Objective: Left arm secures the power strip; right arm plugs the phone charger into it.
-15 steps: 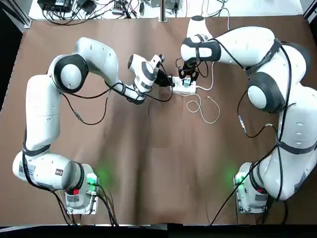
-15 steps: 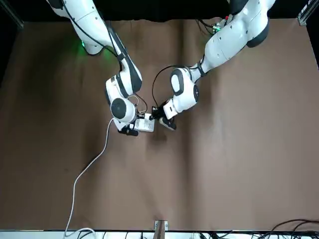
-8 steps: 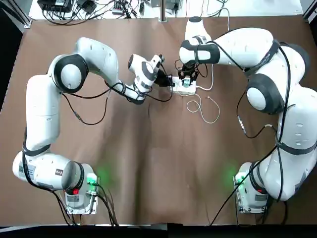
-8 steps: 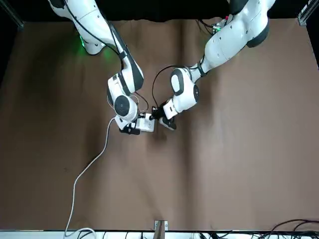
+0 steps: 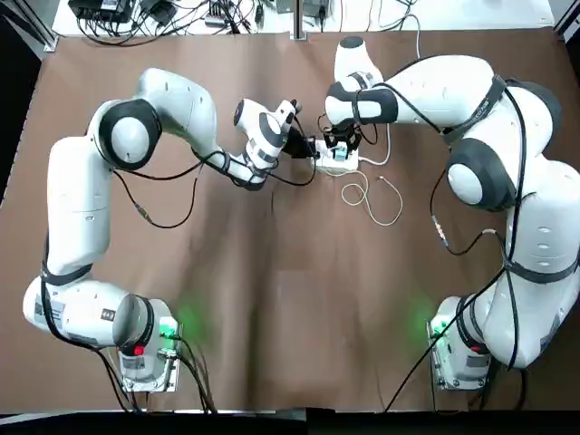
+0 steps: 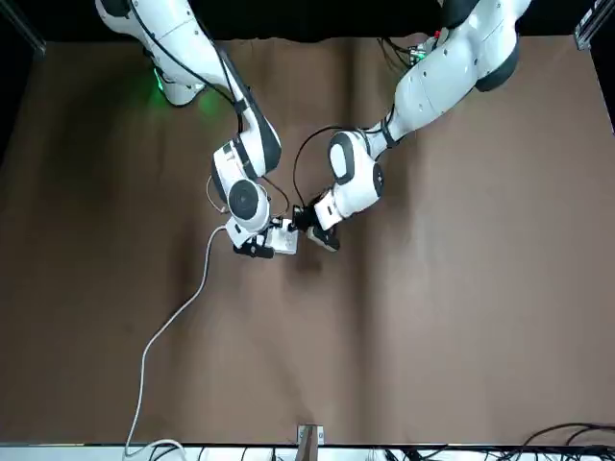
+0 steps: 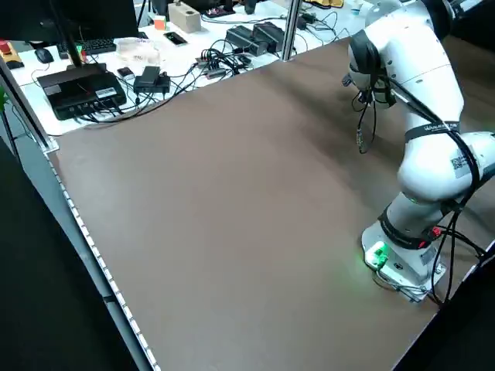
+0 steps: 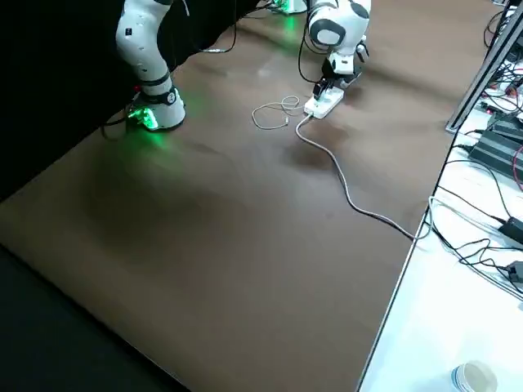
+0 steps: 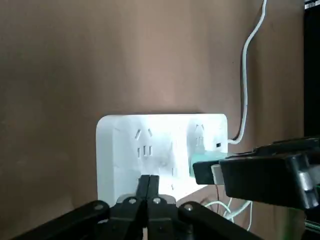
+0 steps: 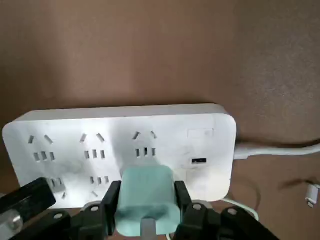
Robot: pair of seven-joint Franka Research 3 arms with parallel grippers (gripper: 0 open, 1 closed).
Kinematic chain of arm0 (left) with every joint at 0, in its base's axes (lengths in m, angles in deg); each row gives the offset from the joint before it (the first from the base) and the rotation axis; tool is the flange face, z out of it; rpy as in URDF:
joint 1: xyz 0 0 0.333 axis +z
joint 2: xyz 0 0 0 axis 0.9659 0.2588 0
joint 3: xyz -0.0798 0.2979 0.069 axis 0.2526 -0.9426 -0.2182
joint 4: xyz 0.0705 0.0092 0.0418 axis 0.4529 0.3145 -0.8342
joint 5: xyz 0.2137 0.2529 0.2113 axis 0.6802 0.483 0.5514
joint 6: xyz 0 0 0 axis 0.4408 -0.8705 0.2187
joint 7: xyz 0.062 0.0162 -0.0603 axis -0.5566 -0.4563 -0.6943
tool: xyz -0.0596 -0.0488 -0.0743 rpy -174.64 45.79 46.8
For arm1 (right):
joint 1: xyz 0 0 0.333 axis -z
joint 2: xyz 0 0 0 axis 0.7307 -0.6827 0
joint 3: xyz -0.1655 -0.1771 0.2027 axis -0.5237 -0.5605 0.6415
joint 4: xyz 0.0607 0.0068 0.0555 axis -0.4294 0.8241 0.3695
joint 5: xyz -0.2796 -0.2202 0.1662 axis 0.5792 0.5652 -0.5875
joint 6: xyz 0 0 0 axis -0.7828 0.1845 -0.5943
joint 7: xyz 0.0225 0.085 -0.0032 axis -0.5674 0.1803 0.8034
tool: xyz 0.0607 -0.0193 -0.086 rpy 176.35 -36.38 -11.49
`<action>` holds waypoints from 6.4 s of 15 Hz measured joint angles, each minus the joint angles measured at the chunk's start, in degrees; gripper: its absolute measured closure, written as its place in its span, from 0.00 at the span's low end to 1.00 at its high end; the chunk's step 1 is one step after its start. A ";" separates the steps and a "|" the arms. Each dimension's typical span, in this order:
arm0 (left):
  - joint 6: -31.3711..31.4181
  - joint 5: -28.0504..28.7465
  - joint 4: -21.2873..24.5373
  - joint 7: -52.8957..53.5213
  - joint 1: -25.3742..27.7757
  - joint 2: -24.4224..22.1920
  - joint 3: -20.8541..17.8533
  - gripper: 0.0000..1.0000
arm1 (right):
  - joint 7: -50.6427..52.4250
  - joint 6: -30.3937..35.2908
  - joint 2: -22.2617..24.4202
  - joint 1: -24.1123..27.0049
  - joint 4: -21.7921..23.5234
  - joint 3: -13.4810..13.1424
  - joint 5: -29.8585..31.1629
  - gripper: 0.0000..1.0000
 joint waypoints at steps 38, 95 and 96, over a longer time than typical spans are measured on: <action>-23.83 12.48 -2.47 -19.60 1.41 -11.01 -10.47 0.99 | 26.46 38.90 28.76 36.91 -23.08 -1.91 4.87 0.00; -83.66 58.08 -11.09 -37.18 12.00 -56.60 -42.55 0.00 | 31.69 29.53 36.54 36.06 -9.55 1.06 10.12 0.00; -83.67 58.08 -10.96 -37.18 12.12 -56.59 -42.67 0.00 | 31.69 29.54 36.54 36.27 -9.55 1.05 10.12 0.00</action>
